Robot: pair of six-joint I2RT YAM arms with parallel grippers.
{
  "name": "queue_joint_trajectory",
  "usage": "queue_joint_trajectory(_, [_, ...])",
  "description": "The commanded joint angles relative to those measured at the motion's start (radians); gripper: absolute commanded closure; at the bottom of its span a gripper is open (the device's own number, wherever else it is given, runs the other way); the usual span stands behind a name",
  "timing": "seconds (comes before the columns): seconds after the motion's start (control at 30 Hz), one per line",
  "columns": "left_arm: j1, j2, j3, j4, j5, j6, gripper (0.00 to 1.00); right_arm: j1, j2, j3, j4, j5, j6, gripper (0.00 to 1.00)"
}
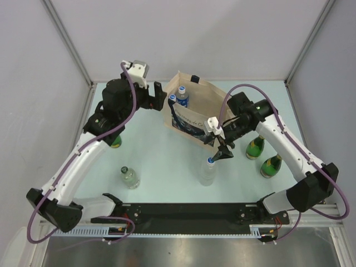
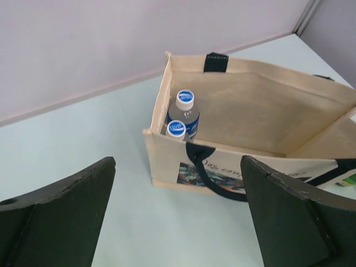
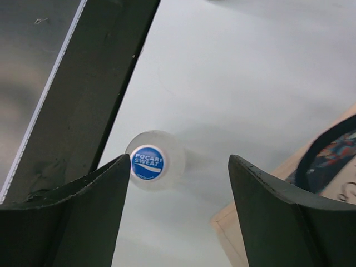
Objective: Place the beverage into the canvas bag
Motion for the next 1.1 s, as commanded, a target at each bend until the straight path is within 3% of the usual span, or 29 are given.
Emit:
queue_joint_trajectory(0.0, [0.012, -0.077, -0.096, 0.038, -0.049, -0.054, 0.00, 0.024, -0.020, -0.048, -0.081, 0.031, -0.016, 0.24])
queue_joint_trajectory(0.33, [0.019, -0.182, -0.170, 0.018, -0.081, -0.066, 0.00, 0.077, -0.026, -0.113, -0.054, 0.106, -0.014, 0.27])
queue_joint_trajectory(1.07, [0.022, -0.212, -0.200, 0.009, -0.086, -0.080, 0.00, 0.116, -0.005, -0.143, 0.028, 0.149, 0.050, 0.45])
